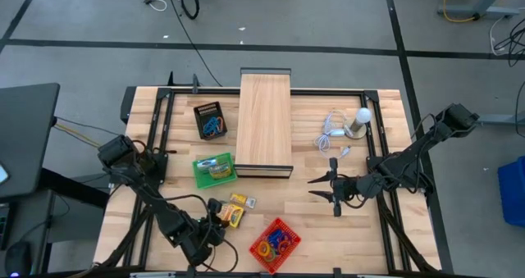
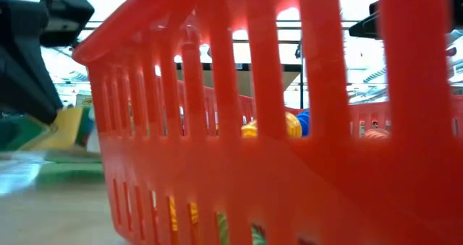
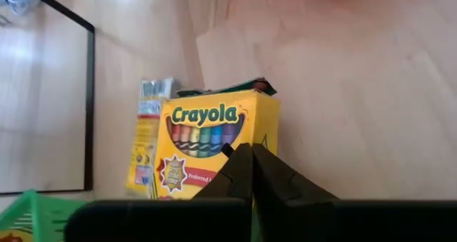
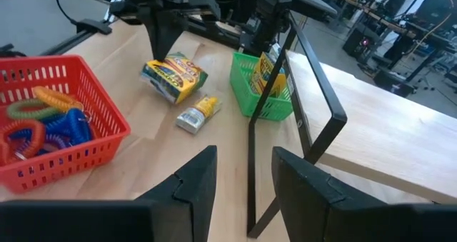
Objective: Pick & Place Office Desk Supplies
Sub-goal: Put the large yellow crayon box into the green basket
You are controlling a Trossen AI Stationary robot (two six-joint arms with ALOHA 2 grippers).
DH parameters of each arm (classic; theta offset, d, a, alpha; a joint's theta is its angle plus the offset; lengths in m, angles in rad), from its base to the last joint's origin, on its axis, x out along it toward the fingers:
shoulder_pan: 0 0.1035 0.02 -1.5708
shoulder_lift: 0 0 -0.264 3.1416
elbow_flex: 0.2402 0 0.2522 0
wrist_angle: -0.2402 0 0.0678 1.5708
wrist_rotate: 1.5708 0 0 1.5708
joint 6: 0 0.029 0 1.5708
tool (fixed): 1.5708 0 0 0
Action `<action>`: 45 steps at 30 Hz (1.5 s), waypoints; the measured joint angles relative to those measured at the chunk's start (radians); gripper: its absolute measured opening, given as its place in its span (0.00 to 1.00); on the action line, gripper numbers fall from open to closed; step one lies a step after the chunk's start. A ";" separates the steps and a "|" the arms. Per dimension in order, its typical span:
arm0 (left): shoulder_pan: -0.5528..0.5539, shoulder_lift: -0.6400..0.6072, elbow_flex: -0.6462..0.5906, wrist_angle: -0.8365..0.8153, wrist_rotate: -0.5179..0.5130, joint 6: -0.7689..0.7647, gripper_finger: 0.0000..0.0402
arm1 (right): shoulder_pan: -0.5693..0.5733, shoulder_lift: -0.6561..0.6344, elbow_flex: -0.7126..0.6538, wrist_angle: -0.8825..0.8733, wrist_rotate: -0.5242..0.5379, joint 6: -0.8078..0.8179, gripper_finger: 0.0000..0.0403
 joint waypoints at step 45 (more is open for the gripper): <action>0.128 -0.283 0.074 0.718 -0.075 0.633 0.00 | -0.037 0.204 0.001 0.467 -0.371 -0.188 0.52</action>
